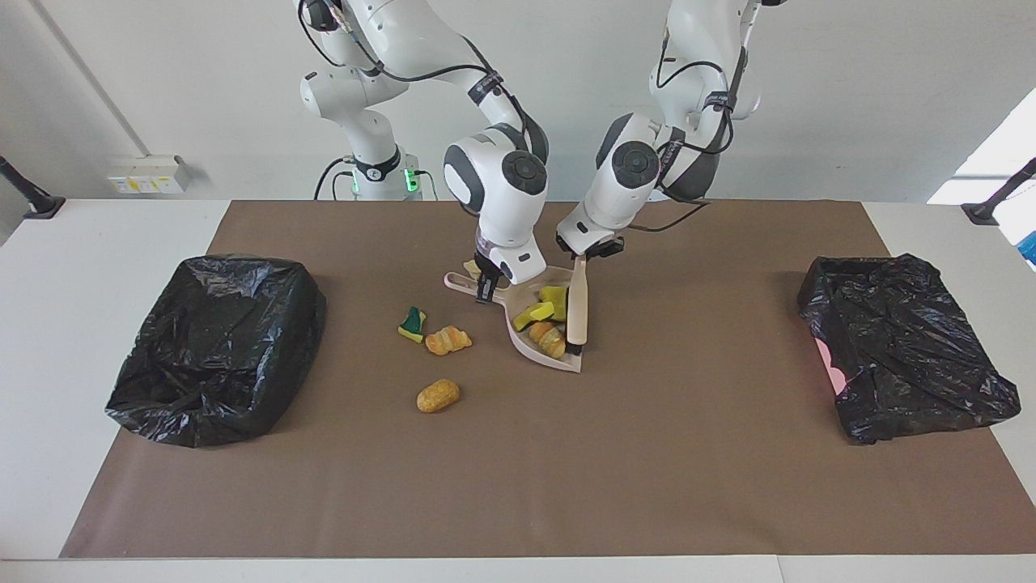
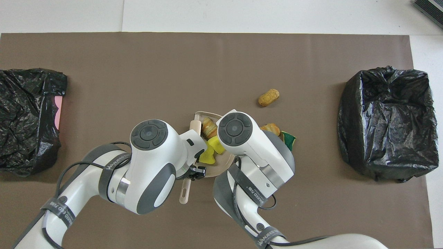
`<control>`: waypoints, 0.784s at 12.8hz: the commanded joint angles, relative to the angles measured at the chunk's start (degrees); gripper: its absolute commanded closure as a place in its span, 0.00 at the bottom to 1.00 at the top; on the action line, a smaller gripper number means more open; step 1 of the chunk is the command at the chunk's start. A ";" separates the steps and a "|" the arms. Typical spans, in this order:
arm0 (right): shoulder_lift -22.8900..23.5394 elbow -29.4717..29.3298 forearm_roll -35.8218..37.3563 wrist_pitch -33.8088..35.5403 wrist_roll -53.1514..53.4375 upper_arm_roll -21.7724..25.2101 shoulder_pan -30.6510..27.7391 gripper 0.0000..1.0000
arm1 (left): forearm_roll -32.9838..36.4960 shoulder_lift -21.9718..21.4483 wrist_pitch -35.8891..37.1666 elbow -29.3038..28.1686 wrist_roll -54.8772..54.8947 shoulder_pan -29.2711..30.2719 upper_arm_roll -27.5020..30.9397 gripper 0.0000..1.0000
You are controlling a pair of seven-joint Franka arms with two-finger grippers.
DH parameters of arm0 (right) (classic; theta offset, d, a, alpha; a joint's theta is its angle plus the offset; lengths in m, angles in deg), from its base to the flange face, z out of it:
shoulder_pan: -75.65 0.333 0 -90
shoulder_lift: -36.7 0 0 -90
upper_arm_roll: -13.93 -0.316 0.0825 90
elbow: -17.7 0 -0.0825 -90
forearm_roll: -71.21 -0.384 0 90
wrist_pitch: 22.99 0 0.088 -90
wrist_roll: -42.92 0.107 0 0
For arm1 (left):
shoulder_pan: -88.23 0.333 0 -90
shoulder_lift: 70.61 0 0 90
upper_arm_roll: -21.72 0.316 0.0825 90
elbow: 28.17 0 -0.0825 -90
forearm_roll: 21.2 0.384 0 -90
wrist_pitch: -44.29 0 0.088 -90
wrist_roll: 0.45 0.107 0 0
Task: Sweep and dump trash in bin
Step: 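Carry the loaded dustpan with the right gripper to the nearby bin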
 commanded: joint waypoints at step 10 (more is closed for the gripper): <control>-5.78 -4.67 -0.26 6.73 -24.82 -0.33 -13.03 1.00 | 10.04 -14.77 10.68 -0.30 -15.80 2.13 1.08 1.00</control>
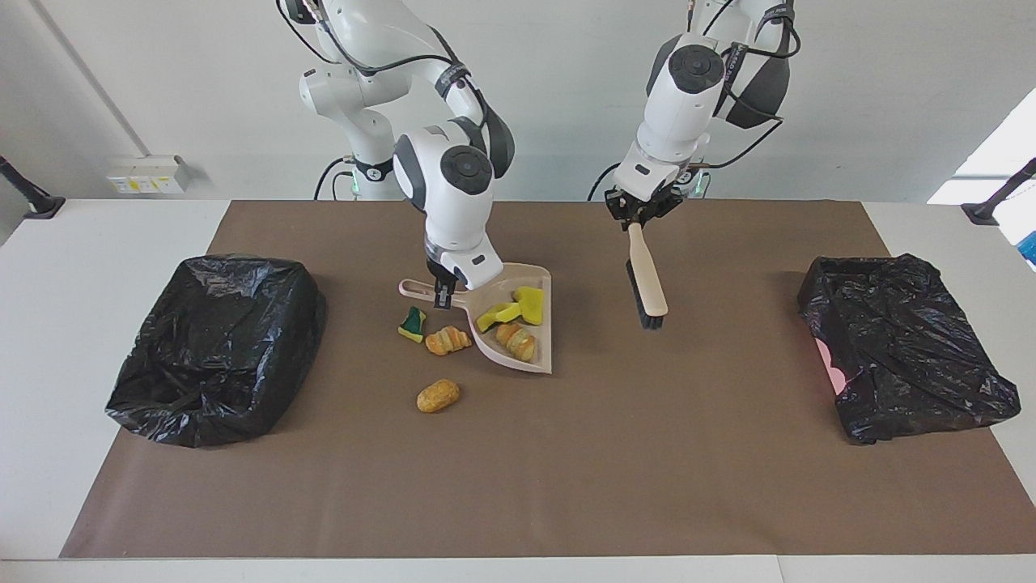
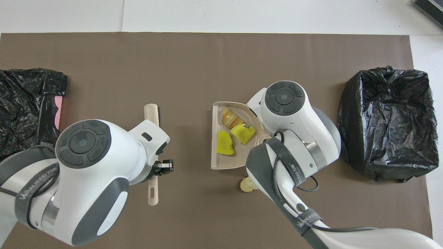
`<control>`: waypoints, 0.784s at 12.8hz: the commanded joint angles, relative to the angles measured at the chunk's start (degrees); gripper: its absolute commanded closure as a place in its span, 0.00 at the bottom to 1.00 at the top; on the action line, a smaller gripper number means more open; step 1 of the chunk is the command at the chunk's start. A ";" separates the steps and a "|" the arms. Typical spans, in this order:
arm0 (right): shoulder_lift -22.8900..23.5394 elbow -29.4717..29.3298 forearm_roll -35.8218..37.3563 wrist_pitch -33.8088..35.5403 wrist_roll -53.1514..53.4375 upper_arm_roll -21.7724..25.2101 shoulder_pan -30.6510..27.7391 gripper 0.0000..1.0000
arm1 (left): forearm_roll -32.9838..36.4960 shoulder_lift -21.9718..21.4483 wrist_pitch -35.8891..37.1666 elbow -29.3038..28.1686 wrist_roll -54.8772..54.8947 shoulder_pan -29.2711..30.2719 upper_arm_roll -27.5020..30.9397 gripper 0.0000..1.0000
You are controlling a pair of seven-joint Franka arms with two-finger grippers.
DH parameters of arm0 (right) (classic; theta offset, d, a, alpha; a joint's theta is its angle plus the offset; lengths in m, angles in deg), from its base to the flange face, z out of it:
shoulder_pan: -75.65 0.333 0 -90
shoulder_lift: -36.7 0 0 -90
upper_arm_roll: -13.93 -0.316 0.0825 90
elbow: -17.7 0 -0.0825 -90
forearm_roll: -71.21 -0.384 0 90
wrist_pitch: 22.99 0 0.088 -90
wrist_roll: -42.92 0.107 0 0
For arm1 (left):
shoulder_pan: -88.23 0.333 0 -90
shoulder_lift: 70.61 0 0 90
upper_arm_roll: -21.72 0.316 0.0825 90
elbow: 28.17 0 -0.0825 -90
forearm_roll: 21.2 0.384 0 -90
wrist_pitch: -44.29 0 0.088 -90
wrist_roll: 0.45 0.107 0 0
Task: Sweep and dump trash in bin
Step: 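Carry the loaded dustpan with the right gripper to the nearby bin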
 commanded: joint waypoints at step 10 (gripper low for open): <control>-2.85 -12.66 -0.34 8.31 -35.43 -0.21 -27.48 1.00 | 0.08 3.51 -17.92 -10.48 -11.80 -18.05 0.00 1.00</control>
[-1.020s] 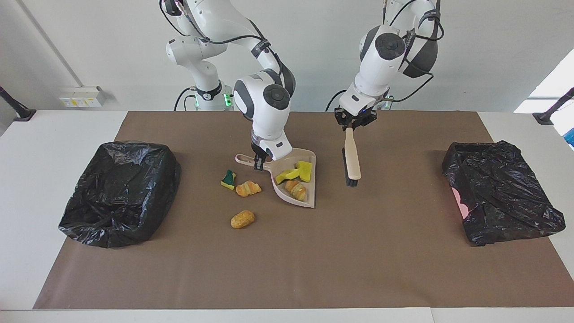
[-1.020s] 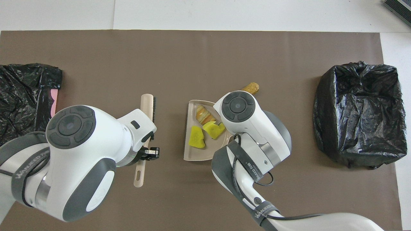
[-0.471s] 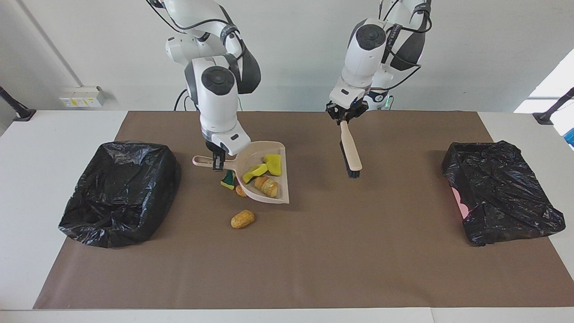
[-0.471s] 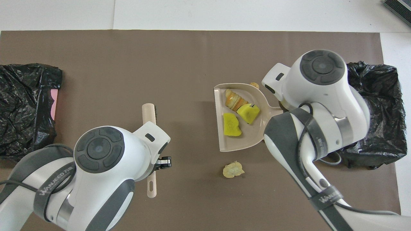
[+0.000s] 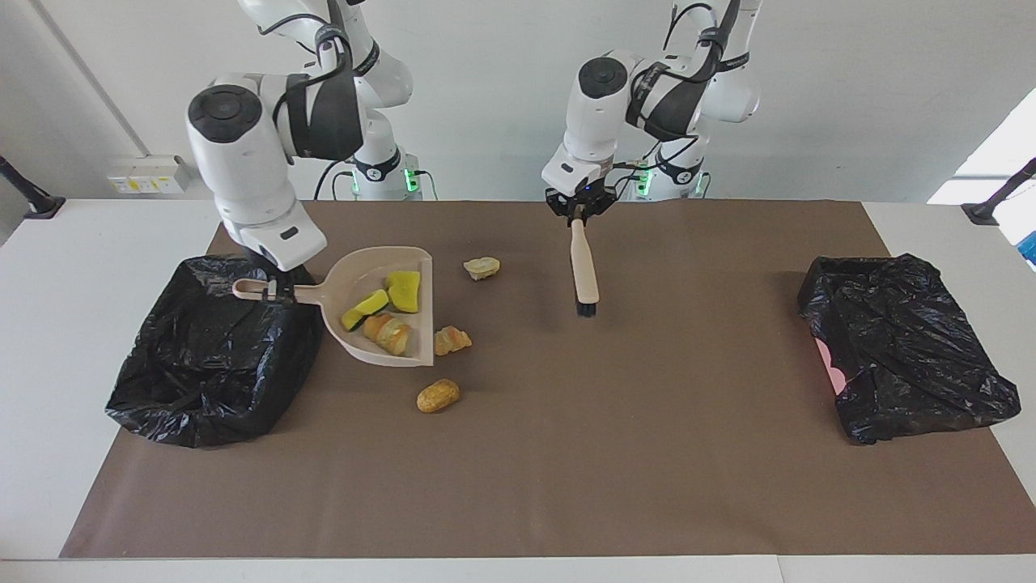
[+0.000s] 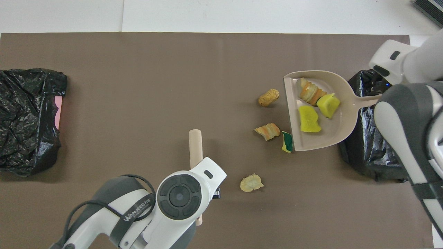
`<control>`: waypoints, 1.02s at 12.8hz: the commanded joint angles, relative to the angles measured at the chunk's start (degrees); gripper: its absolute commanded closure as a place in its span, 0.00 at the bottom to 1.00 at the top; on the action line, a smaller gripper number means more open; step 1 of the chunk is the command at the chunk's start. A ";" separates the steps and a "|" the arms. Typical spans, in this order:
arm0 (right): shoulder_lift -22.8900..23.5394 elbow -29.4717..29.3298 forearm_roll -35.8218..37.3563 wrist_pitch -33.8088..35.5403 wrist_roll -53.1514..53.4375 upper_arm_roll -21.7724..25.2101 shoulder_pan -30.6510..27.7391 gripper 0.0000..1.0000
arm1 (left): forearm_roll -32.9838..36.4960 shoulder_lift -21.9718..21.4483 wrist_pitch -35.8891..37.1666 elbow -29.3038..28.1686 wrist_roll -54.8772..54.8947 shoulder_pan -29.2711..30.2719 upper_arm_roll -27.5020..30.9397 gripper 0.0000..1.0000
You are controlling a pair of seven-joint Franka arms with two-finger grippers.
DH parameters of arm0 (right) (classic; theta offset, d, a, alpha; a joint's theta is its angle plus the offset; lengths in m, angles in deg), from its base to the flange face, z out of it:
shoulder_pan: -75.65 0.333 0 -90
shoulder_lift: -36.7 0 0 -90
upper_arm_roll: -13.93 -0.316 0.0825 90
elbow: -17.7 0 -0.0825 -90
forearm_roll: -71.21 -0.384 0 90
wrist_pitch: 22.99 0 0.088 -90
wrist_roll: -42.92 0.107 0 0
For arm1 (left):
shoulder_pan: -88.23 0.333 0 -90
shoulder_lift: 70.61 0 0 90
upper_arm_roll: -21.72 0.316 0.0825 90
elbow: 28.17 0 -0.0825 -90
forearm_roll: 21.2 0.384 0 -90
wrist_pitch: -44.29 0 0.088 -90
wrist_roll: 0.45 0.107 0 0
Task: Sweep and dump trash in bin
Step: 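Carry the loaded dustpan with the right gripper to the nearby bin, then tilt the dustpan over the bin with the right gripper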
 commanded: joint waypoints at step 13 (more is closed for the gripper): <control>-5.37 10.14 26.82 -17.63 -6.63 -0.38 -19.27 1.00 | -8.02 1.12 -8.43 -6.72 1.94 -6.36 1.05 1.00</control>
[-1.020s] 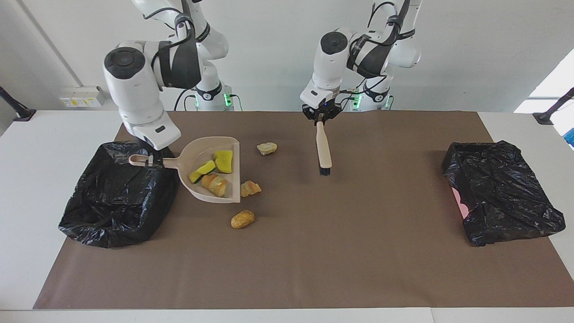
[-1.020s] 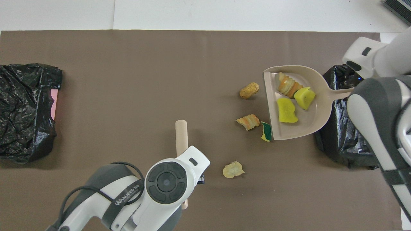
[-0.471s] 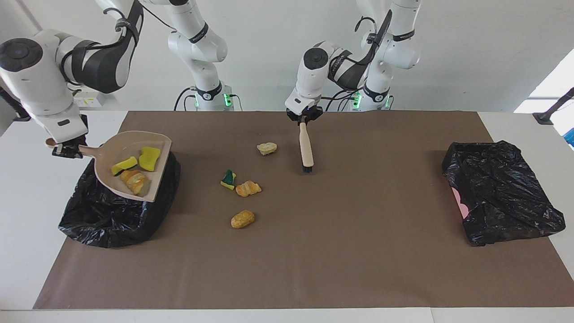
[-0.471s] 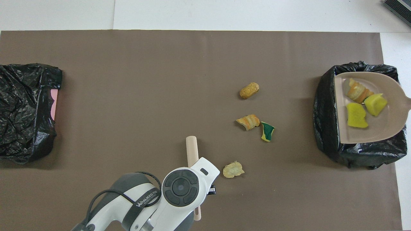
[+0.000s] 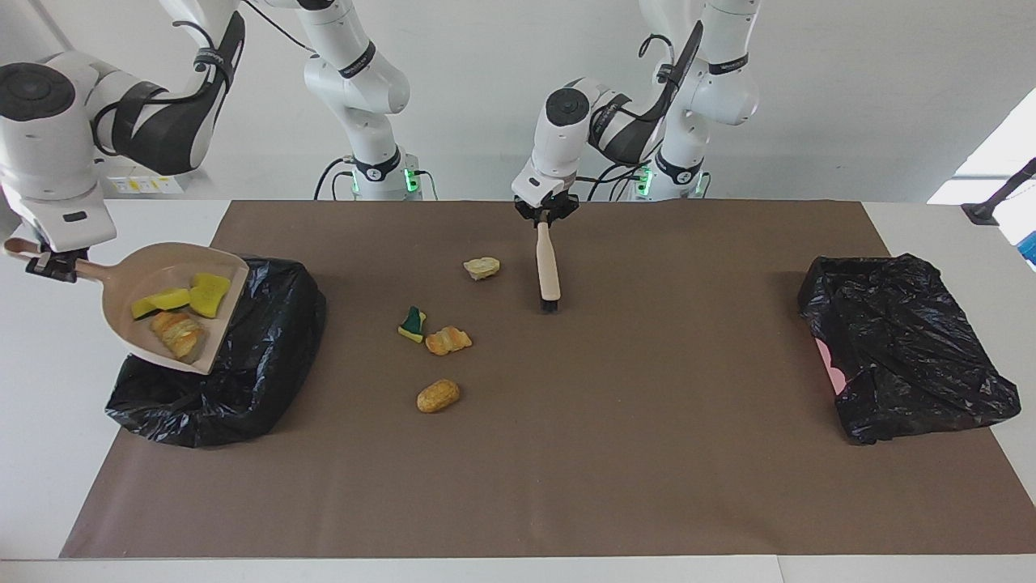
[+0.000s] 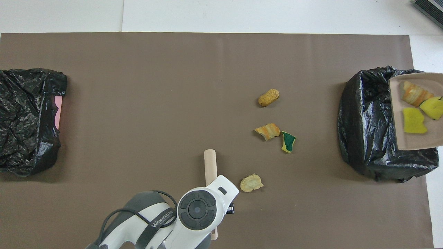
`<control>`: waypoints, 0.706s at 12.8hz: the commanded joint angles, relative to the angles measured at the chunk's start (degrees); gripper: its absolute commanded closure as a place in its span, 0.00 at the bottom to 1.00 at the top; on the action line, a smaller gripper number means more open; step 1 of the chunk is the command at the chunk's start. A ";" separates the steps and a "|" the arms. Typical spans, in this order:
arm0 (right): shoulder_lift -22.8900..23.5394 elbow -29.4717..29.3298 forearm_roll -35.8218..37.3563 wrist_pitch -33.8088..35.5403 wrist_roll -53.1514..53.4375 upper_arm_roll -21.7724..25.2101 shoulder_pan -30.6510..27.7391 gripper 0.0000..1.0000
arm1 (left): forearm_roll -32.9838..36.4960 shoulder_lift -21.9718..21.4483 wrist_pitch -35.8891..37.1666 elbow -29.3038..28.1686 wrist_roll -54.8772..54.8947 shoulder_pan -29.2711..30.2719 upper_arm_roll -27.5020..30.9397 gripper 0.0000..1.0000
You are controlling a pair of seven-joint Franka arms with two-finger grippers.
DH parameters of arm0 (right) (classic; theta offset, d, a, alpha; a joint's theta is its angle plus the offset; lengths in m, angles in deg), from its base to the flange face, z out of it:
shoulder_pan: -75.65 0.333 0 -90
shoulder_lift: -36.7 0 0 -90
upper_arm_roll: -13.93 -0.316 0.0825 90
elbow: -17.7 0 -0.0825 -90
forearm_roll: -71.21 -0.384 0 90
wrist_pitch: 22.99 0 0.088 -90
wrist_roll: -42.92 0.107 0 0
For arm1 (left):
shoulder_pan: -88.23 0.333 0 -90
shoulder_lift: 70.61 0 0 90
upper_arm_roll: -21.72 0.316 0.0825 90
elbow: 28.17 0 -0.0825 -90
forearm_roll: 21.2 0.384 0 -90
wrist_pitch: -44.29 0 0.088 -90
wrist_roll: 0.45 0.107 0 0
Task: Sweep and dump trash in bin
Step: 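Tilt the dustpan over the bin with the right gripper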
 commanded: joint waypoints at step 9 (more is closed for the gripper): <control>-7.44 12.55 16.60 -12.95 1.11 -0.87 -0.32 1.00 | -0.81 -0.89 -3.88 -3.69 3.79 -0.67 1.13 1.00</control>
